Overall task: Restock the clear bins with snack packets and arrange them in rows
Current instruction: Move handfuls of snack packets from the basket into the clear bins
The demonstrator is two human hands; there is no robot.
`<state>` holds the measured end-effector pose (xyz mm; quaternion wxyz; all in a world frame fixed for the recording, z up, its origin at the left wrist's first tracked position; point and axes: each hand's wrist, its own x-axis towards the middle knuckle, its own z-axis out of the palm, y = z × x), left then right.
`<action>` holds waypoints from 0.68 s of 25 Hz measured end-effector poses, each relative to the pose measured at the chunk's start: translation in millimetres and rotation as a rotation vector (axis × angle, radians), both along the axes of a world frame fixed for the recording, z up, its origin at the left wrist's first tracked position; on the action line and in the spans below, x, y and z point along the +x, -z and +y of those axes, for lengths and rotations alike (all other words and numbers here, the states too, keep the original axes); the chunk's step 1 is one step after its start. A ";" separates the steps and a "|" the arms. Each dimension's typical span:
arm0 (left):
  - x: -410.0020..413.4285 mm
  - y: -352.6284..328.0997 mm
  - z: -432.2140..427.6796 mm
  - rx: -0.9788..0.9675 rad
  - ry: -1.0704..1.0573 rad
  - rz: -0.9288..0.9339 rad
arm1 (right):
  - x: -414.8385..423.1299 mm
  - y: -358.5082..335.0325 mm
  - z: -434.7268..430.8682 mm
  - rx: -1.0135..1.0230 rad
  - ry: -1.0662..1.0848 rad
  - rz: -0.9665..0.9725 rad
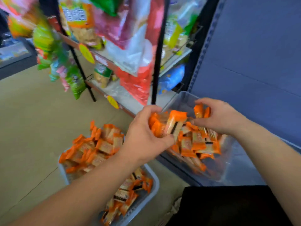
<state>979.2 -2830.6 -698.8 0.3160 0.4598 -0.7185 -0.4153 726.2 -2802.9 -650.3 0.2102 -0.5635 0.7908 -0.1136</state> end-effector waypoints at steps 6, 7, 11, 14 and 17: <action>-103.7 54.0 -26.5 -0.002 0.097 -0.245 | -54.8 65.6 -1.9 0.237 0.100 -0.030; -110.9 67.0 -30.9 0.015 0.088 -0.272 | -59.5 73.1 -2.9 0.267 0.125 -0.027; -123.8 84.4 -50.4 0.072 0.090 -0.295 | -66.9 89.5 -4.3 0.280 0.199 -0.062; -117.4 76.8 -57.2 0.002 0.148 -0.347 | -60.0 81.3 -7.8 0.294 0.159 -0.011; -78.9 64.2 -42.0 -0.052 0.176 -0.317 | -41.5 58.4 -12.9 0.294 0.071 0.109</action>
